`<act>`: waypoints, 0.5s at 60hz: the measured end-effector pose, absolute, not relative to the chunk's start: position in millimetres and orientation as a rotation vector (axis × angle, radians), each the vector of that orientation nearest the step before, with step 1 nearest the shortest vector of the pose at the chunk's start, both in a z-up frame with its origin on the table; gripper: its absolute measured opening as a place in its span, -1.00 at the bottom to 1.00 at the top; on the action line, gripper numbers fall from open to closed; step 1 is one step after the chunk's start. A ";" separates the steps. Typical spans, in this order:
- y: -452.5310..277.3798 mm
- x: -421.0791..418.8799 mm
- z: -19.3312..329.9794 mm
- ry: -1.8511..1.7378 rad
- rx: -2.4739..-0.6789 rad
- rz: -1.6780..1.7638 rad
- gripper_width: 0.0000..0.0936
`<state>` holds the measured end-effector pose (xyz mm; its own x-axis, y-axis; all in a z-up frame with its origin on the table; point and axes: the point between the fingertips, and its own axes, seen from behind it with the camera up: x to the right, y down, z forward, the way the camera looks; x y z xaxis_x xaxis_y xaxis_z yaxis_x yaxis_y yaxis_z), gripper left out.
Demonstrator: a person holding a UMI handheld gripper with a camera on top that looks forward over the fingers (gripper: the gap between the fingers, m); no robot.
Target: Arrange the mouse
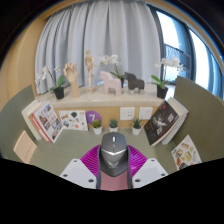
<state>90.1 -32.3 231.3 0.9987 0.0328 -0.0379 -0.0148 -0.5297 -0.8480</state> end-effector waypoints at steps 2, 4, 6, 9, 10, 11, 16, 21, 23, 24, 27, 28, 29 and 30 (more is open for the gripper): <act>-36.6 84.6 204.4 -0.021 -2.172 0.056 -0.24; -41.9 81.5 175.4 -0.031 -2.211 0.045 -0.24; -46.1 78.0 147.0 -0.044 -2.250 0.037 -0.24; -59.2 71.3 104.1 -0.040 -2.343 0.049 -0.25; -63.0 68.2 93.7 -0.032 -2.366 0.062 -0.24; -65.6 65.3 84.7 -0.024 -2.380 0.074 -0.24; -80.1 64.9 38.7 -0.029 -2.450 0.053 -0.24; -91.2 65.4 3.7 -0.015 -2.505 0.044 -0.24; -93.8 66.2 -5.8 -0.005 -2.517 0.039 -0.24; -94.9 67.2 -10.1 -0.002 -2.523 0.033 -0.22; -93.2 67.2 -12.4 0.008 -2.509 0.030 -0.21; -92.1 67.4 -12.6 0.010 -2.500 0.029 -0.19; -92.4 67.7 -13.5 0.011 -2.501 0.026 -0.18; -92.8 68.6 -12.8 0.010 -2.507 0.028 -0.15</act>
